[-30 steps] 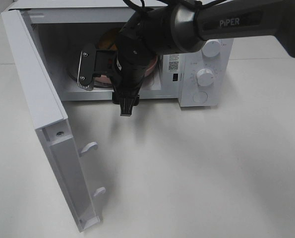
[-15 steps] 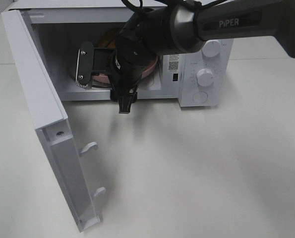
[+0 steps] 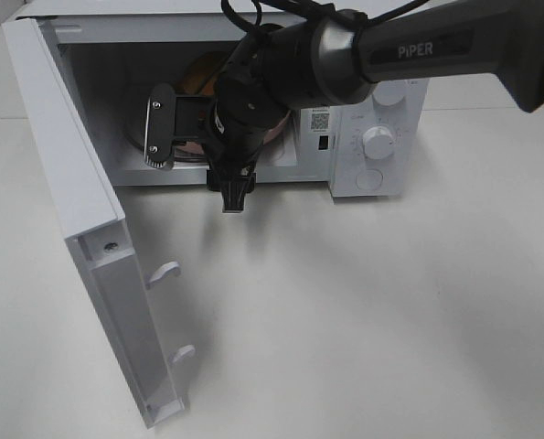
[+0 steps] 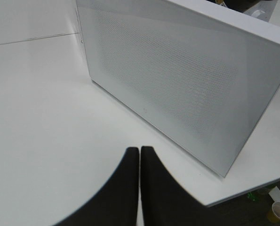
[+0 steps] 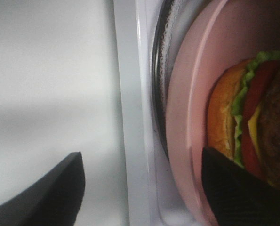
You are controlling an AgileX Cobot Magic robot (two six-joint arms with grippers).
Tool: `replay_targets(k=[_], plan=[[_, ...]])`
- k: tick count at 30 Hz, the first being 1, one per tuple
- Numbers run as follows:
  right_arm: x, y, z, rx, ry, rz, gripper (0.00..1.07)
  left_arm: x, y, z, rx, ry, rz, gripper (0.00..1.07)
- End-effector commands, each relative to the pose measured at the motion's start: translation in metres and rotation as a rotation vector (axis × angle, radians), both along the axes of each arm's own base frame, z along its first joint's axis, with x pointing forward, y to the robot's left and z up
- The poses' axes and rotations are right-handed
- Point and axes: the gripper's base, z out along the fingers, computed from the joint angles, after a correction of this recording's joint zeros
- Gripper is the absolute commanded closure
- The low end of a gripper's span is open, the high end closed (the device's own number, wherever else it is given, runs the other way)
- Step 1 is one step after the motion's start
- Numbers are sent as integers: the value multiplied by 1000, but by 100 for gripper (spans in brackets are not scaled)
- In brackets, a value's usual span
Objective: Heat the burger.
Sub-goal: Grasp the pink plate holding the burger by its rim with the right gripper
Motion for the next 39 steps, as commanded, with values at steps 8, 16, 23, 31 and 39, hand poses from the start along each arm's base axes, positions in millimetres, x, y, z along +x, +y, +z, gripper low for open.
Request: replay_targets(k=[8, 16, 23, 31, 39], plan=[[5, 3, -8, 22, -24, 23, 42, -2, 0, 0, -7, -23, -2, 106], [21, 0, -13, 48, -32, -23, 42, -2, 0, 0, -7, -22, -1, 106], [28, -6, -17, 72, -26, -45, 44, -2, 0, 0, -7, -22, -1, 106], [28, -5, -16, 84, -33, -38, 45, -2, 0, 0, -7, -22, -1, 106], [28, -5, -16, 83, -33, -39, 59, -2, 0, 0, -7, -22, -1, 106]])
